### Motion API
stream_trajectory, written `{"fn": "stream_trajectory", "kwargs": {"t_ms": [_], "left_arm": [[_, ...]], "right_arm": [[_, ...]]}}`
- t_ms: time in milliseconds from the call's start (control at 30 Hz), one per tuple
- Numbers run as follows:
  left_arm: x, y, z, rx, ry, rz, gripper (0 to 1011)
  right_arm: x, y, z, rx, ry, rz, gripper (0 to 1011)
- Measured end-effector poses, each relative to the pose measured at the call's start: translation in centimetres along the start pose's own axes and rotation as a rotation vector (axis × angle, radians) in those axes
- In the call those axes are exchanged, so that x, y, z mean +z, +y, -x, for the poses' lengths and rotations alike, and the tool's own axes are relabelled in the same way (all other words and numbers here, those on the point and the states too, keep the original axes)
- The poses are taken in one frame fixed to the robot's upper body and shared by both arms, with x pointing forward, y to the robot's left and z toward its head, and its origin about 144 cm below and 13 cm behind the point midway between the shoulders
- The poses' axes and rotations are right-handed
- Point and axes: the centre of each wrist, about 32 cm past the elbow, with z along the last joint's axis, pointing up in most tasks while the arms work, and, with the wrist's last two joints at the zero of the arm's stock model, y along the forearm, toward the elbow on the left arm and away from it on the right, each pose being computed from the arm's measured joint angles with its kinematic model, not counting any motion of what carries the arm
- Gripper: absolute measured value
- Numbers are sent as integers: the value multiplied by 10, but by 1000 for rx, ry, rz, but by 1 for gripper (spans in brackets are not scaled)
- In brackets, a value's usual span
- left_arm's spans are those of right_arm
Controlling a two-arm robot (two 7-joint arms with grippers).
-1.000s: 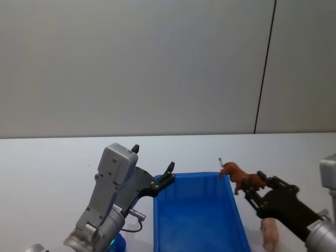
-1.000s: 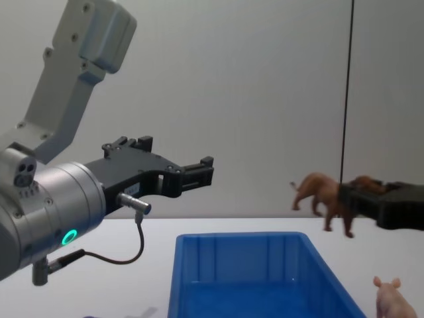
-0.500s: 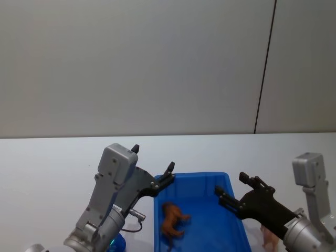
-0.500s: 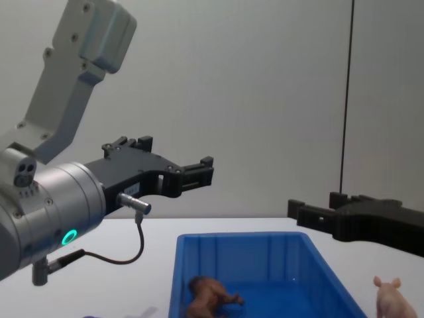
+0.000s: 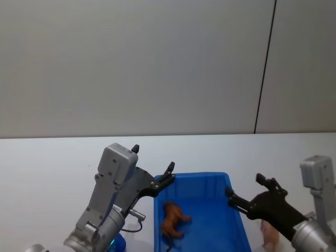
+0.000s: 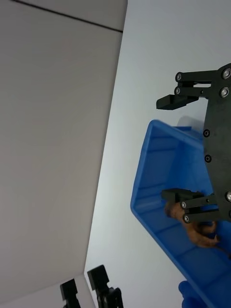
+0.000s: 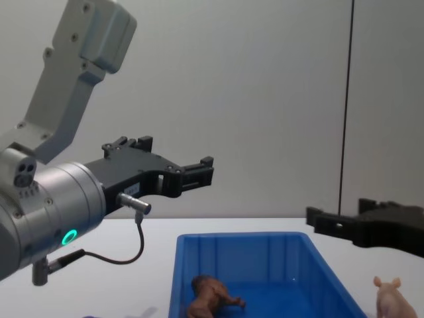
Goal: Pick up the two dolls from the table and place them into the box.
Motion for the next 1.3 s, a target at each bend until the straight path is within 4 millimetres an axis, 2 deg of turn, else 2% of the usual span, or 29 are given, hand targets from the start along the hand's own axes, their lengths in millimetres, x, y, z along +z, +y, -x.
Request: {"fn": "stream_trajectory", "kwargs": {"t_ms": [667, 967, 1300], "left_arm": [[0, 0, 0, 0, 0, 0, 1002], [0, 0, 0, 0, 0, 0, 1002], [0, 0, 0, 0, 0, 0, 1001]], "right_arm": [[-6, -38, 5, -197, -2, 67, 1001], [-15, -45, 9, -239, 8, 114, 1001], [-27, -44, 12, -244, 19, 155, 1001]]}}
